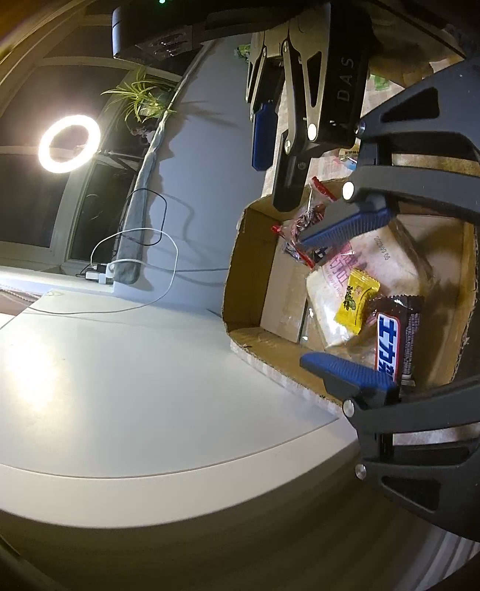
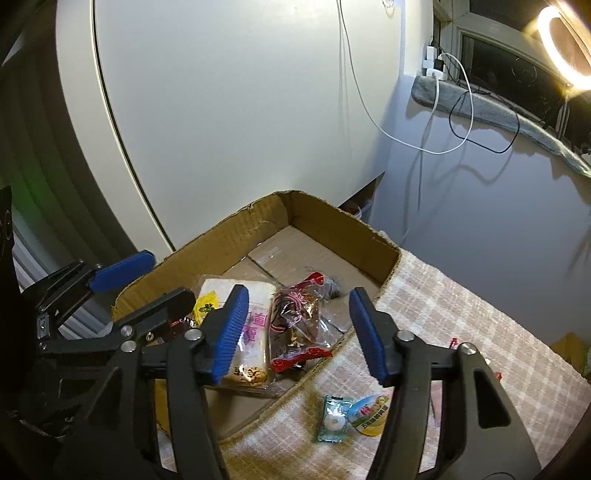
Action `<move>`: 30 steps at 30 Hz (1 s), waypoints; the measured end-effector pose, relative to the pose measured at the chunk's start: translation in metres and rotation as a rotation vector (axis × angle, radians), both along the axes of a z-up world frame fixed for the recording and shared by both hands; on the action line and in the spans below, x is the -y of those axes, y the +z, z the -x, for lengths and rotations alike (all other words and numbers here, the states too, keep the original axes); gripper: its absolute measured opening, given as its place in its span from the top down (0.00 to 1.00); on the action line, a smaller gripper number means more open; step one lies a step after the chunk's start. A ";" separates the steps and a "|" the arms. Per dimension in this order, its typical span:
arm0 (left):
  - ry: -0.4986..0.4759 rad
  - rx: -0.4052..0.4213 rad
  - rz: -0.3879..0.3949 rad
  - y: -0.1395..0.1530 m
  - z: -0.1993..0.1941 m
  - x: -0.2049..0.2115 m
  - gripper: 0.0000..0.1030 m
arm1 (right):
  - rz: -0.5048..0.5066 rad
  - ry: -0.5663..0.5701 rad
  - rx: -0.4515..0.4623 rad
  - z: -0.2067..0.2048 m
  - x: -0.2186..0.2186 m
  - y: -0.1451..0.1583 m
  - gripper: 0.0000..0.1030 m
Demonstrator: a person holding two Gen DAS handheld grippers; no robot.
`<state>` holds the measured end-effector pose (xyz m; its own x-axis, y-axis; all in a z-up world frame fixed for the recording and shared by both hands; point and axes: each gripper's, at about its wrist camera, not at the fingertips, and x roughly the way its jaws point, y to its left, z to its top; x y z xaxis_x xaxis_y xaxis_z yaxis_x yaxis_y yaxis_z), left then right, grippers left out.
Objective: Organize snacks
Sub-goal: 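Withdraw both tools from the box toward the remaining candies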
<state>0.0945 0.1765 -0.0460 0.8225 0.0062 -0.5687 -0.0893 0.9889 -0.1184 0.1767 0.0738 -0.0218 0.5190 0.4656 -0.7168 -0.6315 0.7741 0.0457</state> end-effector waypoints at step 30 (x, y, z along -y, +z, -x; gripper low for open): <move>-0.122 0.018 -0.015 0.012 -0.010 0.063 0.34 | 0.011 -0.227 0.031 0.010 0.125 0.005 0.18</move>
<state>0.1045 0.1137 -0.0336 0.8277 -0.0861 -0.5545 0.0335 0.9940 -0.1044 0.1669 -0.0509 -0.0170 0.6309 0.3267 -0.7037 -0.4424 0.8966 0.0196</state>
